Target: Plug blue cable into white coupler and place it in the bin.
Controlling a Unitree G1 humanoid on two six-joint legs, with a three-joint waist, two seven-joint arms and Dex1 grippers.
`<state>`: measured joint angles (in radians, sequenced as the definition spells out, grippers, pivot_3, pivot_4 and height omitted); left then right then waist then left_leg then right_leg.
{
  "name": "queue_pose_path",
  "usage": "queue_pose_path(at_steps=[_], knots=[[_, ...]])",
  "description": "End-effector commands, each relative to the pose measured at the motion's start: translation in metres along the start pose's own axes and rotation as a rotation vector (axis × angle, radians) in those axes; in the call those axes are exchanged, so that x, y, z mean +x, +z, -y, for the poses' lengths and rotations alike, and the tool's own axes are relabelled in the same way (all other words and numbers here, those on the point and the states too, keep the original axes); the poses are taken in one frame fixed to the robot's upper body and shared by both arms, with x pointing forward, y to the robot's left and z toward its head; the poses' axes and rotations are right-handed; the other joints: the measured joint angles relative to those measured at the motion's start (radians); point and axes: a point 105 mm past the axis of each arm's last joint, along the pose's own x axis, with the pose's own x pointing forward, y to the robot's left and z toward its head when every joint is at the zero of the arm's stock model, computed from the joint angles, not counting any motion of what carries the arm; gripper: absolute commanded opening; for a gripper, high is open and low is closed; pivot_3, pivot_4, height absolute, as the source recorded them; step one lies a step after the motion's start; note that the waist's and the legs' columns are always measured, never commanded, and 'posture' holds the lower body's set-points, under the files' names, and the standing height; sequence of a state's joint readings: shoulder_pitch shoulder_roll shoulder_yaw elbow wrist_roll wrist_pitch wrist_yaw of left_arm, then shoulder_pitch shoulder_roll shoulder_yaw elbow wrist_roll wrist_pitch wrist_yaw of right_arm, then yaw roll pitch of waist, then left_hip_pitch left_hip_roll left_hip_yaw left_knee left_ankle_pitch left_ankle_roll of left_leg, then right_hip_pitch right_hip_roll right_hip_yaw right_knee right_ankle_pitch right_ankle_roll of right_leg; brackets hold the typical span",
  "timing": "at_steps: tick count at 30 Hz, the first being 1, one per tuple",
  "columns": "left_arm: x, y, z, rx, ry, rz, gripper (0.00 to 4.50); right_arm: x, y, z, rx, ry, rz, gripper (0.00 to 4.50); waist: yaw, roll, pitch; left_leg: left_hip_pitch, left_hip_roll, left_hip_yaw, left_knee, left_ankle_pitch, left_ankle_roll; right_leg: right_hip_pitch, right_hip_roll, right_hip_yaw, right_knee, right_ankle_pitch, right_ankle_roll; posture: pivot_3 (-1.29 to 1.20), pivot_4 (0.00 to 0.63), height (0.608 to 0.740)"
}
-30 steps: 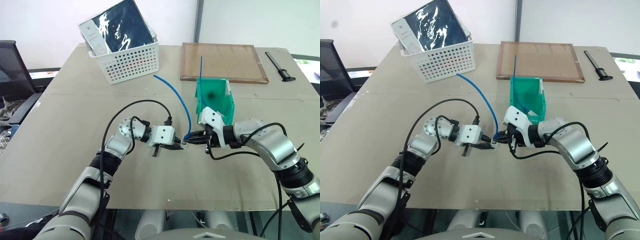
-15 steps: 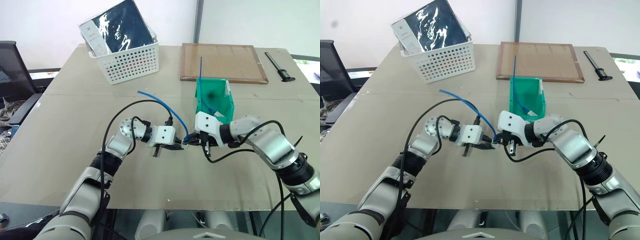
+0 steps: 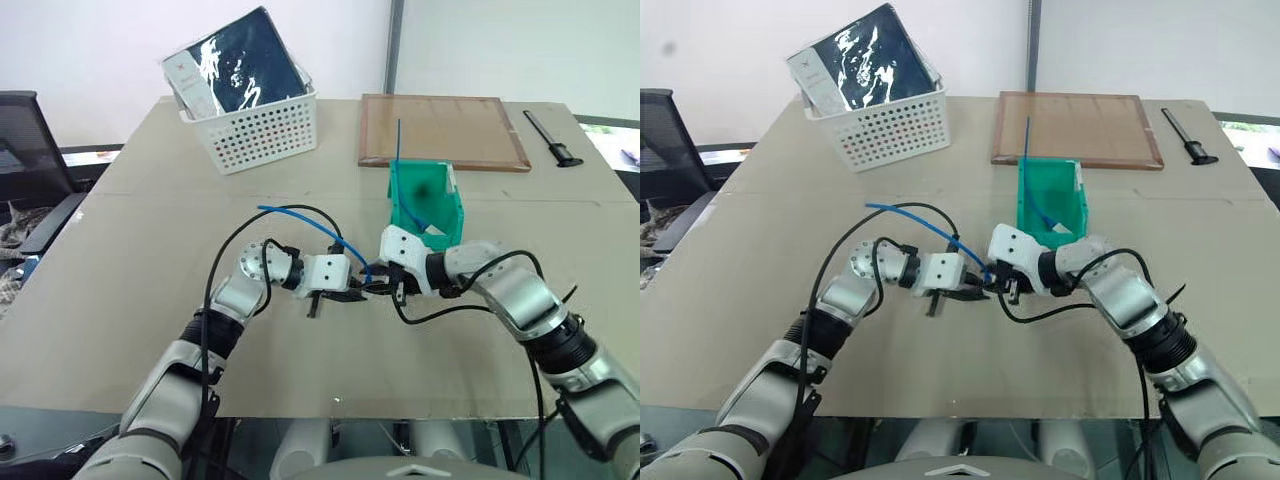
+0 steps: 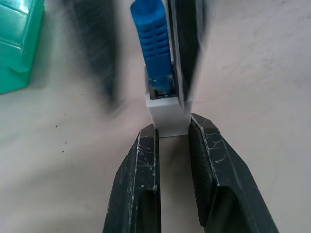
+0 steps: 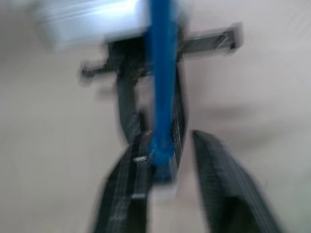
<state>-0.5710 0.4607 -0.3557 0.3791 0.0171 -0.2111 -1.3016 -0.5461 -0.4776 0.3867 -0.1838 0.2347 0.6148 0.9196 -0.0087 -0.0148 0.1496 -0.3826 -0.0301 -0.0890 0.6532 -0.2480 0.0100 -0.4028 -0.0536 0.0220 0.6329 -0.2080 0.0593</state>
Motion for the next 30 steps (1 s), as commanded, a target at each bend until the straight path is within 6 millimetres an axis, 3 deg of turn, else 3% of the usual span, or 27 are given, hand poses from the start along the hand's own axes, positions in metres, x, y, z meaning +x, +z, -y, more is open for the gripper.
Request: queue_pose_path(at_steps=[1, 4, 5, 9, 11, 14, 17, 22, 25, 30], knots=[[0.0, 0.012, 0.001, -0.041, 0.006, 0.056, 0.26, -0.043, 0.049, 0.009, -0.077, -0.13, 0.25, 2.94, 0.001, 0.0, 0.0, -0.002, 0.0, -0.001, 0.0, 0.0, 0.0, -0.001, 0.0, 0.0, 0.0, 0.0, 0.0, 0.0, 0.15, 0.738], [-0.007, 0.022, -0.003, -0.132, 0.028, 0.104, 0.26, -0.073, 0.063, -0.002, -0.063, -0.189, 0.375, 4.38, -0.002, 0.0, 0.0, -0.008, 0.0, -0.003, 0.0, 0.0, 0.0, -0.007, -0.001, 0.001, 0.001, 0.0, 0.0, 0.0, 0.15, 0.738], [-0.009, 0.025, -0.004, -0.167, 0.032, 0.122, 0.26, -0.08, 0.063, -0.006, -0.061, -0.208, 0.388, 4.46, -0.003, 0.0, 0.0, -0.01, 0.0, -0.005, 0.0, 0.0, 0.0, -0.009, -0.001, 0.0, 0.0, 0.0, 0.0, 0.0, 0.15, 0.738], [-0.018, 0.058, -0.034, -0.413, 0.151, 0.262, 0.26, -0.108, 0.052, -0.017, -0.09, -0.405, 0.351, 4.46, -0.002, 0.0, 0.001, -0.011, 0.0, -0.006, -0.001, 0.0, 0.0, -0.01, 0.0, -0.002, 0.001, 0.0, 0.001, 0.0, 0.15, 0.738], [-0.021, 0.076, -0.052, -0.57, 0.174, 0.296, 0.26, -0.121, 0.038, -0.018, -0.104, -0.549, 0.28, 4.46, 0.006, -0.002, 0.003, -0.012, 0.0, -0.006, 0.0, 0.0, 0.0, -0.01, 0.0, -0.005, 0.001, -0.001, 0.002, 0.0, 0.15, 0.738], [-0.02, 0.086, -0.068, -0.722, 0.183, 0.222, 0.26, -0.134, 0.017, -0.02, -0.08, -0.691, 0.213, 4.46, -0.003, -0.003, 0.003, -0.012, -0.002, -0.005, 0.003, 0.0, 0.0, -0.008, 0.0, -0.005, 0.001, -0.004, 0.006, 0.0, 0.15, 0.738], [-0.013, 0.119, -0.092, -0.797, 0.17, 0.271, 0.26, -0.149, -0.018, -0.029, -0.026, -0.807, 0.112, 4.46, -0.001, -0.003, 0.003, -0.007, -0.002, -0.003, 0.001, 0.0, 0.0, -0.005, 0.001, -0.004, 0.001, -0.004, 0.007, 0.0, 0.15, 0.738], [0.017, 0.118, -0.146, -0.938, 0.366, 0.21, 0.26, -0.171, -0.033, -0.033, 0.005, -0.962, 0.083, 4.46, -0.006, -0.004, 0.005, -0.007, -0.002, -0.001, 0.001, 0.0, 0.0, -0.005, 0.001, -0.002, 0.0, -0.005, 0.008, 0.0, 0.15, 0.738], [0.025, 0.119, -0.164, -0.927, 0.446, 0.174, 1.72, -0.175, -0.035, -0.033, 0.005, -0.983, 0.088, 4.5, -0.01, -0.004, 0.005, -0.004, -0.002, 0.003, -0.002, 0.0, 0.0, -0.005, 0.001, 0.001, 0.0, -0.005, 0.008, 0.0, 0.15, 0.738], [0.015, 0.133, -0.166, -0.977, 0.371, 0.2, 3.94, -0.177, -0.033, -0.033, 0.001, -0.997, 0.102, 4.5, -0.009, -0.005, 0.01, -0.004, -0.001, 0.003, -0.004, 0.0, 0.0, -0.006, 0.002, 0.002, 0.0, -0.005, 0.008, 0.0, 0.15, 0.738]])
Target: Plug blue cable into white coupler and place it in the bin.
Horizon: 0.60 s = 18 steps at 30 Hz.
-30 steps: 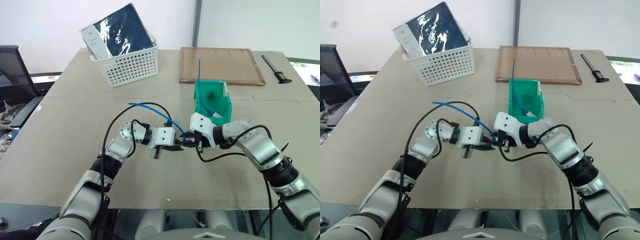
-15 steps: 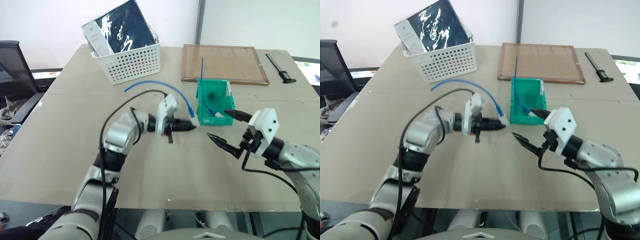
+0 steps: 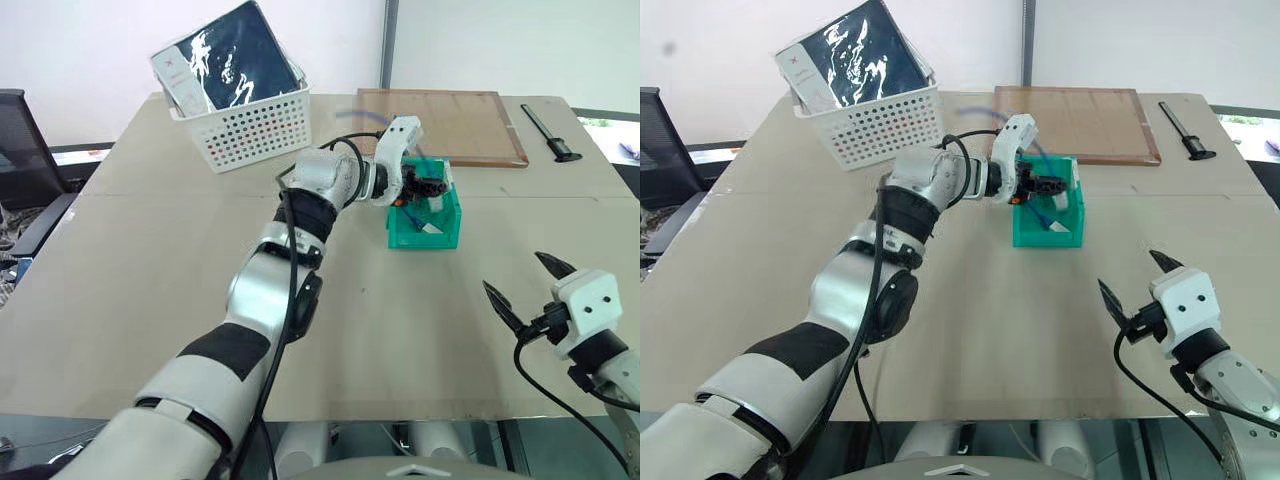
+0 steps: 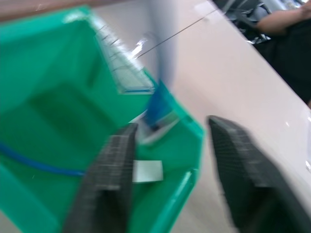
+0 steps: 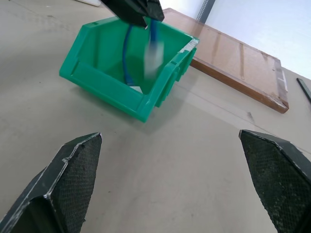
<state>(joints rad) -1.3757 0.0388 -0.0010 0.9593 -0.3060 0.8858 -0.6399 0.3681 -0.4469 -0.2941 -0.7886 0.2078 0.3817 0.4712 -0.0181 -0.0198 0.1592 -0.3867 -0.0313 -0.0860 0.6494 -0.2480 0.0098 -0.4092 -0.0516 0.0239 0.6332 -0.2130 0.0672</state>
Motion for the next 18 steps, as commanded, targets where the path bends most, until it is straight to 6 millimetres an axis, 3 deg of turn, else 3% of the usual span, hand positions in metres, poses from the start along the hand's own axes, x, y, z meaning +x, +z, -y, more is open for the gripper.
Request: queue_pose_path(at_steps=[1, 5, 7, 10, 13, 18], knots=[[-0.02, 0.021, 0.012, 0.001, -0.083, 0.016, 4.45, -0.003, 0.012, 0.005, -0.02, -0.033, 0.057, 4.5, 0.0, 0.0, 0.001, -0.001, 0.0, 0.0, 0.0, 0.0, 0.0, 0.0, 0.0, 0.0, 0.0, 0.0, 0.0, 0.0, 0.15, 0.738], [-0.051, 0.017, 0.011, 0.033, -0.13, 0.022, 4.48, 0.0, 0.012, 0.003, -0.002, -0.023, 0.071, 4.5, -0.003, 0.001, 0.002, -0.001, 0.0, 0.002, 0.0, 0.0, 0.0, -0.001, -0.001, 0.003, 0.0, 0.0, 0.0, 0.0, 0.15, 0.738], [-0.068, 0.011, 0.008, 0.135, -0.118, 0.069, 4.48, 0.001, 0.012, 0.002, 0.008, -0.01, 0.075, 4.5, -0.007, 0.002, 0.002, 0.0, 0.001, 0.001, -0.001, 0.0, 0.0, -0.002, -0.001, 0.004, 0.0, 0.0, -0.001, 0.0, 0.15, 0.738], [-0.094, 0.007, 0.0, 0.311, -0.055, 0.286, 4.48, 0.005, 0.011, 0.002, 0.018, 0.018, 0.084, 4.5, 0.0, 0.003, 0.002, 0.001, 0.003, 0.0, -0.001, 0.0, -0.001, -0.002, -0.001, 0.007, 0.001, 0.003, -0.004, 0.0, 0.15, 0.738], [-0.116, -0.026, -0.012, 0.504, 0.002, 0.315, 4.48, 0.011, 0.012, 0.005, 0.018, 0.054, 0.095, 4.5, 0.005, 0.003, 0.002, 0.001, 0.003, 0.002, -0.001, 0.002, -0.003, -0.002, -0.003, 0.01, 0.001, 0.003, -0.005, 0.0, 0.15, 0.738], [-0.151, -0.073, -0.02, 0.502, -0.017, 0.35, 4.48, 0.014, 0.013, 0.013, 0.008, 0.105, 0.09, 4.5, 0.012, 0.003, 0.002, 0.003, 0.003, 0.006, -0.001, 0.0, 0.0, -0.001, -0.003, 0.013, 0.001, 0.003, -0.006, 0.0, 0.15, 0.738]])
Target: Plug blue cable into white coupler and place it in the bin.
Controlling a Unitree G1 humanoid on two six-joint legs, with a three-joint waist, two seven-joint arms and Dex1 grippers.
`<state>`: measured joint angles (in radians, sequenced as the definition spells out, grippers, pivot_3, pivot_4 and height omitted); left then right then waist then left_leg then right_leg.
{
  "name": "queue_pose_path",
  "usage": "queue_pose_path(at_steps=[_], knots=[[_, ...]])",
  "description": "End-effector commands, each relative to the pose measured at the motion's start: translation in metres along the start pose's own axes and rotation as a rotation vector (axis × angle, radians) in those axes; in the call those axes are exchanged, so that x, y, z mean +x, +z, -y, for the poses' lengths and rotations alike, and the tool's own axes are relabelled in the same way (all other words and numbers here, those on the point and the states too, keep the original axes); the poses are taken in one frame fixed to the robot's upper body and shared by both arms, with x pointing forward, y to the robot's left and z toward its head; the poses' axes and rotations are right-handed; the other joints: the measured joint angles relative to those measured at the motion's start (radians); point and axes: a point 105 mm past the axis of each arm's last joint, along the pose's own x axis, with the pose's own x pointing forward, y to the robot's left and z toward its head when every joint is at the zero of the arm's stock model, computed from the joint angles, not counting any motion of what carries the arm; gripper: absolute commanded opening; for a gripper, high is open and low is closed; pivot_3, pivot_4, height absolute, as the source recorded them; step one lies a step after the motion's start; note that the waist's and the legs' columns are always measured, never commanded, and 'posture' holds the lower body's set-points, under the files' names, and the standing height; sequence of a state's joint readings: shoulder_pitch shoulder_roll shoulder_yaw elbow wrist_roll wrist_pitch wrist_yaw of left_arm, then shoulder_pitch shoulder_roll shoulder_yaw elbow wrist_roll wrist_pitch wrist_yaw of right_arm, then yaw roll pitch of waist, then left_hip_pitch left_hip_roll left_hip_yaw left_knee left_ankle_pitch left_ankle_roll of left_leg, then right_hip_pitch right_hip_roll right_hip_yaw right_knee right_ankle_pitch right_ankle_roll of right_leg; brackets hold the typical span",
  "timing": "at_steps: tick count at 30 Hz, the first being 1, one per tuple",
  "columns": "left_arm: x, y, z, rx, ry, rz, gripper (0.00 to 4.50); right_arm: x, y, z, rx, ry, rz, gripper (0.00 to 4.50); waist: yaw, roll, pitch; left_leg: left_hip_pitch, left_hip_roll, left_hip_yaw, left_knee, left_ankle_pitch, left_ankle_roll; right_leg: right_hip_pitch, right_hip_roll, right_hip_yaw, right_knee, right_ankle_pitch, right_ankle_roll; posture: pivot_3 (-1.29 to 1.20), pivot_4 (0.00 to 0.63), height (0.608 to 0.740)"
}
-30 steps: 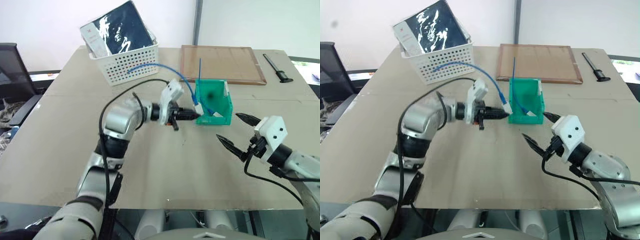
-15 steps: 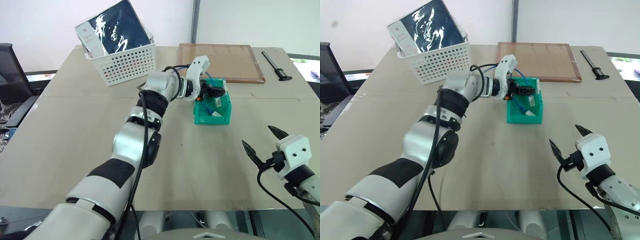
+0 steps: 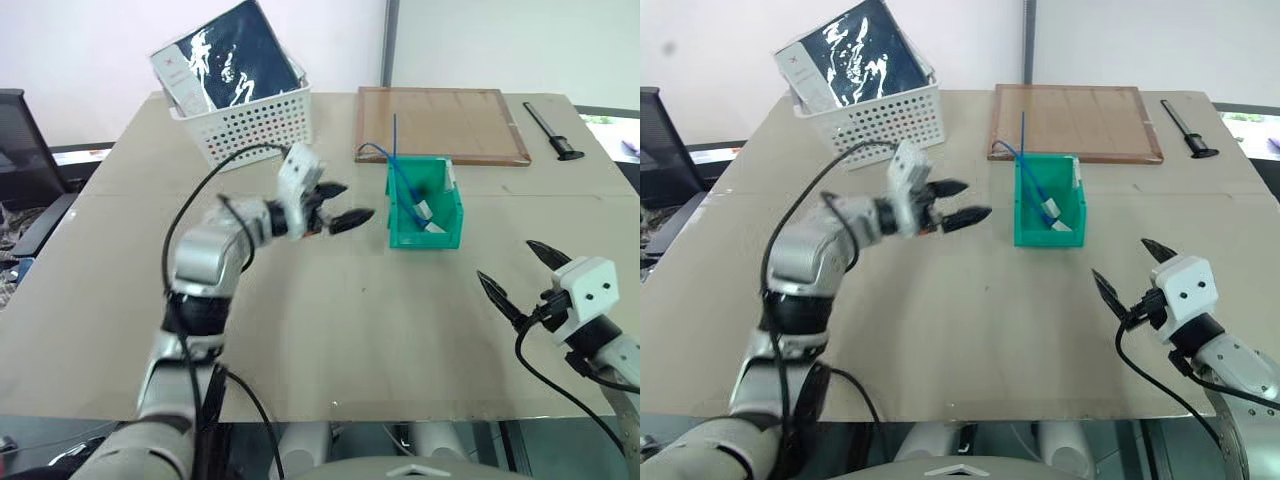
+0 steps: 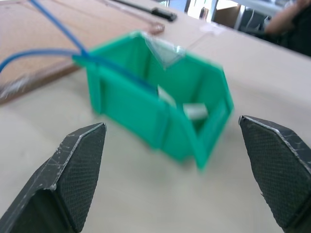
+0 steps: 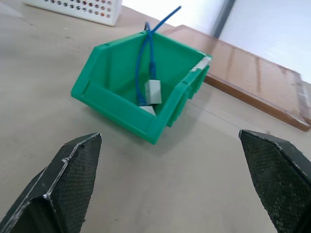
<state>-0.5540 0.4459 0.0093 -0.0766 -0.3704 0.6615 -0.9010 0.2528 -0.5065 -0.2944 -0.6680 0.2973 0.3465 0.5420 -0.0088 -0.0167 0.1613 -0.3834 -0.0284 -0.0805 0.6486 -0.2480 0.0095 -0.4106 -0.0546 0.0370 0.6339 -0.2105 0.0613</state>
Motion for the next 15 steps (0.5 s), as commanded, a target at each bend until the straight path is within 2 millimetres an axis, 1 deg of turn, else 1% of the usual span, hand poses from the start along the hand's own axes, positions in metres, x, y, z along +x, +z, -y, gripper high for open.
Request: queue_pose_path(at_steps=[1, 3, 4, 7, 11, 12, 15], knots=[[-0.023, 0.009, 0.013, 0.102, -0.029, 0.085, 4.48, -0.003, 0.008, 0.007, -0.022, 0.021, 0.025, 4.5, 0.005, 0.0, 0.0, 0.0, 0.0, -0.001, 0.001, 0.0, 0.0, 0.0, 0.0, -0.001, 0.0, 0.0, 0.0, 0.0, 0.15, 0.738], [-0.038, -0.009, 0.014, 0.118, 0.008, 0.036, 4.48, -0.007, 0.006, 0.01, -0.026, 0.038, 0.006, 4.5, 0.01, -0.001, 0.0, -0.001, 0.0, -0.001, 0.001, 0.0, 0.0, 0.0, 0.0, -0.001, 0.0, 0.0, -0.001, 0.0, 0.15, 0.738], [-0.05, -0.021, 0.017, 0.108, 0.011, 0.005, 4.48, -0.011, 0.003, 0.013, -0.032, 0.047, -0.017, 4.5, 0.01, 0.0, 0.0, -0.001, 0.0, -0.001, 0.001, 0.0, 0.0, 0.0, 0.0, -0.001, 0.0, 0.0, -0.001, 0.0, 0.15, 0.738], [-0.079, -0.04, 0.025, 0.057, 0.037, -0.025, 4.48, -0.024, -0.003, 0.02, -0.033, 0.065, -0.073, 4.5, 0.008, 0.0, 0.0, 0.0, 0.0, 0.0, 0.0, 0.0, 0.001, 0.0, 0.0, 0.0, 0.0, -0.002, -0.003, 0.0, 0.15, 0.738], [-0.108, -0.061, 0.03, 0.031, 0.076, -0.101, 4.48, -0.043, -0.016, 0.028, -0.031, 0.072, -0.151, 4.5, 0.009, 0.0, 0.0, 0.0, 0.002, 0.001, 0.0, -0.001, 0.002, 0.0, 0.0, -0.001, -0.001, -0.002, -0.003, 0.0, 0.15, 0.738], [-0.114, -0.065, 0.031, 0.025, 0.083, -0.117, 4.48, -0.046, -0.019, 0.03, -0.031, 0.071, -0.167, 4.5, 0.011, -0.001, 0.0, 0.0, 0.002, 0.001, 0.0, -0.001, 0.002, 0.0, 0.001, -0.001, -0.001, -0.004, 0.0, 0.0, 0.15, 0.738], [-0.128, -0.074, 0.03, 0.003, 0.097, -0.143, 4.48, -0.055, -0.027, 0.034, -0.026, 0.075, -0.2, 4.5, 0.011, -0.001, 0.0, 0.002, 0.003, 0.003, 0.001, -0.001, 0.002, 0.003, 0.0, -0.001, -0.001, -0.005, 0.001, 0.0, 0.15, 0.738]])
